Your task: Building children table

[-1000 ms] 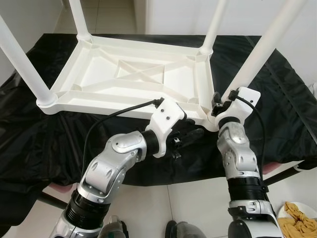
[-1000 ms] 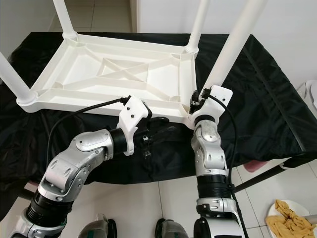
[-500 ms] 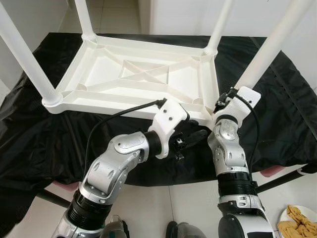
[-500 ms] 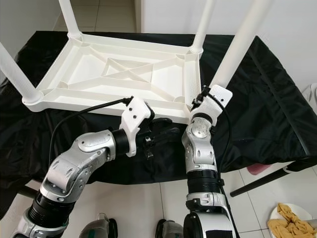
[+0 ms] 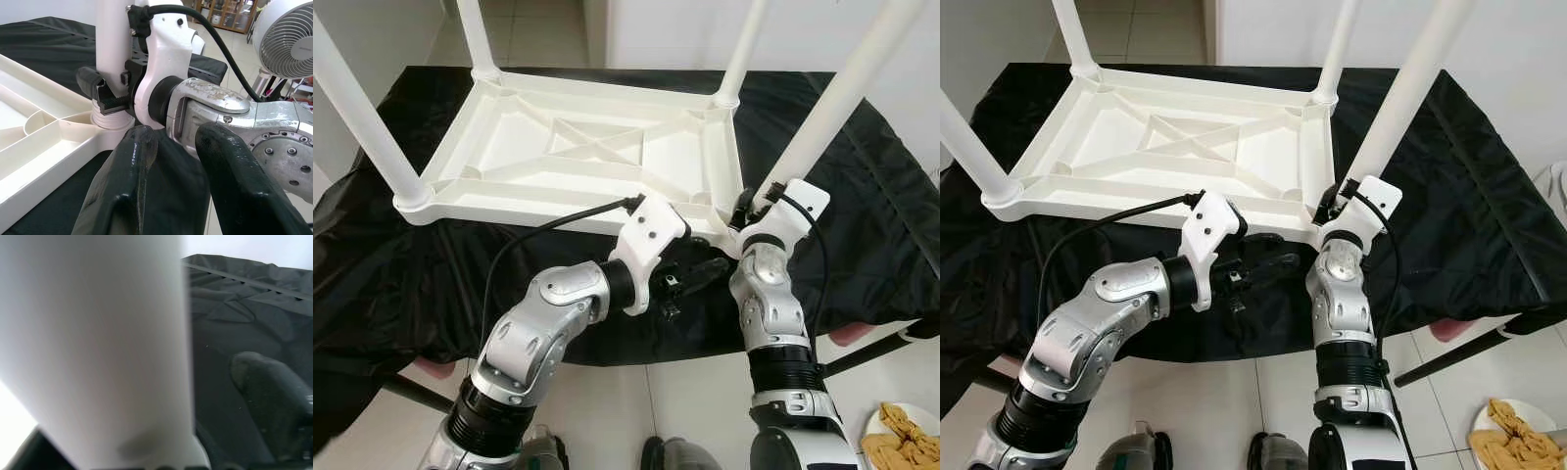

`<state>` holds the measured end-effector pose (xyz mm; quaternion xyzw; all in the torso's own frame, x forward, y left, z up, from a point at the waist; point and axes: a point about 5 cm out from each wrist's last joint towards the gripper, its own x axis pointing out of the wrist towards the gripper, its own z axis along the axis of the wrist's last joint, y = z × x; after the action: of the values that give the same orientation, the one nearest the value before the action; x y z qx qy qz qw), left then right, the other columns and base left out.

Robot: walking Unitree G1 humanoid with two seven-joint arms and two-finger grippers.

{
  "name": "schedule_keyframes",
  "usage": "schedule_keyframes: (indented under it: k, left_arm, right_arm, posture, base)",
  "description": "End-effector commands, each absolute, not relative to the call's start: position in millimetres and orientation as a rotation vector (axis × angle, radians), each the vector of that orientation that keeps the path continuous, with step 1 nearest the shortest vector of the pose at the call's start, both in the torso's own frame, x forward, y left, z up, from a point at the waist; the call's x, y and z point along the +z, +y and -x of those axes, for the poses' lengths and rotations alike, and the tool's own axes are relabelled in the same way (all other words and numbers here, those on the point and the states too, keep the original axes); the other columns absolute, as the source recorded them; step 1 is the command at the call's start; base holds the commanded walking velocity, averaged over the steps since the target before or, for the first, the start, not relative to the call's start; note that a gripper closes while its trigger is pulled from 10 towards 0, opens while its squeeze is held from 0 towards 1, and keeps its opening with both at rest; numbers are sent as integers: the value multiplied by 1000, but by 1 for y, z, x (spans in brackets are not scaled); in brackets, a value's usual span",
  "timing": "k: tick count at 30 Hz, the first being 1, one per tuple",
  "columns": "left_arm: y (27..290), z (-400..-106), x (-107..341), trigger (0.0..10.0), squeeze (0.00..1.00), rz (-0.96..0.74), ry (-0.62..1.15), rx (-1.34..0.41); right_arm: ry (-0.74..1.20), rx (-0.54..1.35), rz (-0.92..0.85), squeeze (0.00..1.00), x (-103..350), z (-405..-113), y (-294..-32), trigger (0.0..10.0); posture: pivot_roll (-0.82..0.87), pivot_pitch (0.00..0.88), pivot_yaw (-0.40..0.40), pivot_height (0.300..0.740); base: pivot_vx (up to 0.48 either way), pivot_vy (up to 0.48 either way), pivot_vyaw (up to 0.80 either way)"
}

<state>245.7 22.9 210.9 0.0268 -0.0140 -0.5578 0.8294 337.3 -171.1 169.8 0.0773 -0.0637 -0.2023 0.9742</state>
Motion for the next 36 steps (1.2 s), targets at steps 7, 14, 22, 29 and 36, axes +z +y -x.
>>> schedule_keyframes:
  k: [7,14,22,29,36]
  left_arm:
    - [22,-244,209,10000,0,-47,-15,-1149]
    - [21,-244,210,10000,0,-42,-10,-1154]
    - [20,-243,208,10000,0,-51,-1,-1164]
    - [18,-243,208,10000,0,-58,1,-1174]
    - [19,-245,209,10000,0,-52,-1,-1155]
  right_arm:
    - [-165,-398,-173,1000,172,-336,-181,10000]
    - [-160,-215,-193,0,172,-342,-181,10000]
    - [-159,-28,-132,0,169,-340,-189,10000]
    - [-136,195,-64,0,164,-342,-198,10000]
    - [-108,359,-33,0,164,-345,-201,10000]
  posture:
    - [38,68,-22,740]
    - [32,80,-15,740]
    - [30,87,-19,740]
    - [32,86,-22,740]
    - [37,81,-24,740]
  base:
    - [0,0,0]
    - [0,0,0]
    - [0,0,0]
    - [0,0,0]
    - [0,0,0]
